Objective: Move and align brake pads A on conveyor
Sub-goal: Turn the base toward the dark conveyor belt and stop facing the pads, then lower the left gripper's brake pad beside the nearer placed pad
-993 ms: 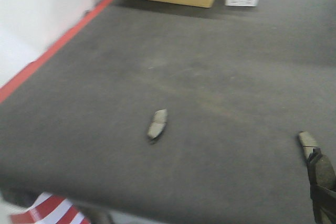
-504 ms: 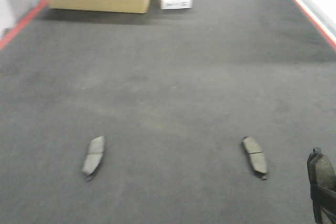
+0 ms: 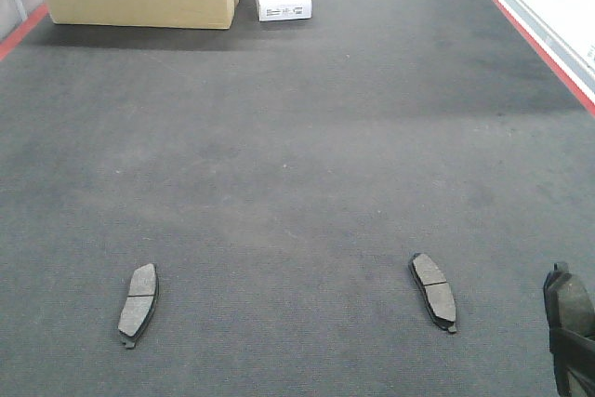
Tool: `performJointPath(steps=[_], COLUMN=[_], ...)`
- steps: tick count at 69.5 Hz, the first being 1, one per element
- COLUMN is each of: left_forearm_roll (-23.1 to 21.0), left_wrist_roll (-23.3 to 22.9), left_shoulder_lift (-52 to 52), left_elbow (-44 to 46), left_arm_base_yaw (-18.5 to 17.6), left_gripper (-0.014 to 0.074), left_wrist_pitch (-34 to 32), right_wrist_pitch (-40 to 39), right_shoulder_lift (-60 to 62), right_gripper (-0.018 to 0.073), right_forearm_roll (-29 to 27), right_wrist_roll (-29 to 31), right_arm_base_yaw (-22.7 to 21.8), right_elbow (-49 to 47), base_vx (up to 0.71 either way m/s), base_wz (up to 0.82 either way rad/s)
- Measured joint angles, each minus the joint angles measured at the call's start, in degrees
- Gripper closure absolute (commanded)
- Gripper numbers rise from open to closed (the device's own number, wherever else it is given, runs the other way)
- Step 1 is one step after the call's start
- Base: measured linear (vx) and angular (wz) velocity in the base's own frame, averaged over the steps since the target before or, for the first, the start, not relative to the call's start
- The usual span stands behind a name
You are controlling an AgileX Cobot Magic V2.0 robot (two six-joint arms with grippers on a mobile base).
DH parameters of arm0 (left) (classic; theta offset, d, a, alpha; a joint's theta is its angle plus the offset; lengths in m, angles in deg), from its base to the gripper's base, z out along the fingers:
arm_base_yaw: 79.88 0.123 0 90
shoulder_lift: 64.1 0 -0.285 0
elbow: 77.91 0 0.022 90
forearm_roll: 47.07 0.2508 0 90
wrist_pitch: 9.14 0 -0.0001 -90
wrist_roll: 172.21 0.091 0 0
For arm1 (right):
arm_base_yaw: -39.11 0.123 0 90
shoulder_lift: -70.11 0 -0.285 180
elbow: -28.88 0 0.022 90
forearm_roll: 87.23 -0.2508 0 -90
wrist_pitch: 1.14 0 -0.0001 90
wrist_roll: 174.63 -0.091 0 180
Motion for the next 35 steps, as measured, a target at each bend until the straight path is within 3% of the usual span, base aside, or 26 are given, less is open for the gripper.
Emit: performJointPath(steps=[35], left_forearm_roll=[0.0], left_wrist_roll=[0.0], left_shoulder_lift=[0.0], left_elbow=[0.0], left_arm_base_yaw=[0.0], left_gripper=[0.0594], left_wrist_pitch=[0.0], right_wrist_pitch=[0.0], right_shoulder_lift=[0.0], right_gripper=[0.0417], right_forearm_roll=[0.0], right_wrist_roll=[0.0], right_arm_base_yaw=[0.0], right_elbow=[0.0], base_vx=[0.00], base_wz=[0.00])
